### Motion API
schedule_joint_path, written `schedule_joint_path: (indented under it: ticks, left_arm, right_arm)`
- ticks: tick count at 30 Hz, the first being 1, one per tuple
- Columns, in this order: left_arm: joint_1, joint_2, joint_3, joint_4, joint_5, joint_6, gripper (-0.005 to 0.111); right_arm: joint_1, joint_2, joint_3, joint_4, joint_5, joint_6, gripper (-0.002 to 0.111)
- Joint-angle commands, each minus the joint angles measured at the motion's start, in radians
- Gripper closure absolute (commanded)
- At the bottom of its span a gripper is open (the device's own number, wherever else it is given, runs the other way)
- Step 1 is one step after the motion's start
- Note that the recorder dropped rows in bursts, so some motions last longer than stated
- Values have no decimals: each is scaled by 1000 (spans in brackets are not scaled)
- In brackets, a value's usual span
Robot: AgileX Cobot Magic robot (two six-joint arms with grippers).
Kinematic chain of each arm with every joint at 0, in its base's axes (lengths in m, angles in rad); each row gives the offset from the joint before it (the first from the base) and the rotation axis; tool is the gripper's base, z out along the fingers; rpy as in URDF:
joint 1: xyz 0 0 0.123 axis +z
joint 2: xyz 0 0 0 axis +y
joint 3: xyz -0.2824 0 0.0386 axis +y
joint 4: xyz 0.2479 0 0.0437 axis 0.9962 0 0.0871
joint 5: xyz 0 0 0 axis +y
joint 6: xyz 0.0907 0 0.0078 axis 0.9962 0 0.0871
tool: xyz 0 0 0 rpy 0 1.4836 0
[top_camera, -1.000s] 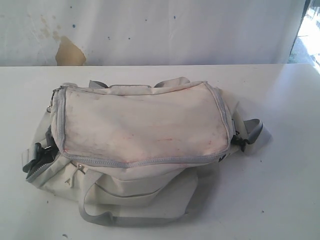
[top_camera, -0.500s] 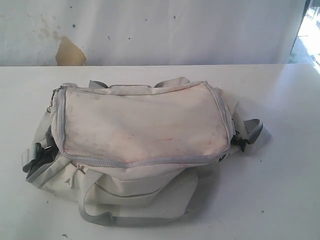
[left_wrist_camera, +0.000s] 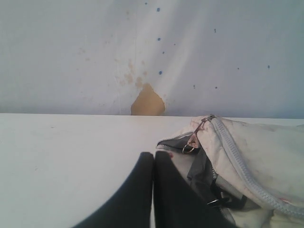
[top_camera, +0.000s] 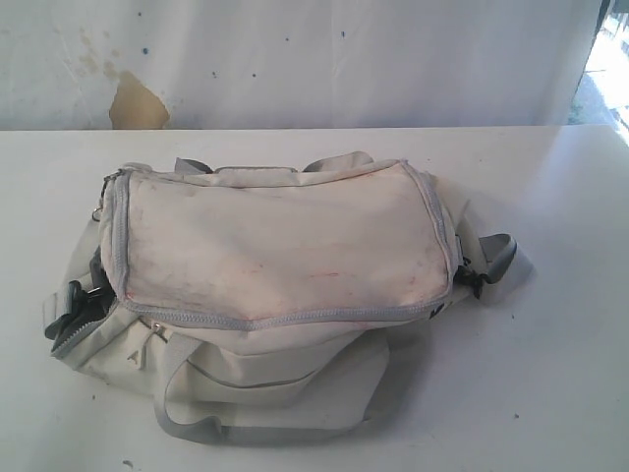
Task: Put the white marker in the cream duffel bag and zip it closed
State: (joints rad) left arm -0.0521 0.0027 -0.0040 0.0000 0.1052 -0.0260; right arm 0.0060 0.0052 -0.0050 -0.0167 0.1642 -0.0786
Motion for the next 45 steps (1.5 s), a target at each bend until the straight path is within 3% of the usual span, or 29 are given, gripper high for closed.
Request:
schedule_joint_path:
  ticks: [1,45]
  left_arm:
    - [1,-3,4,0,1,1,107]
    - [1,-3,4,0,1,1,107]
  right_arm:
    - [-6,-5,5,-1,-4,5,108]
    - [45,-5,5,3,-4,5,108]
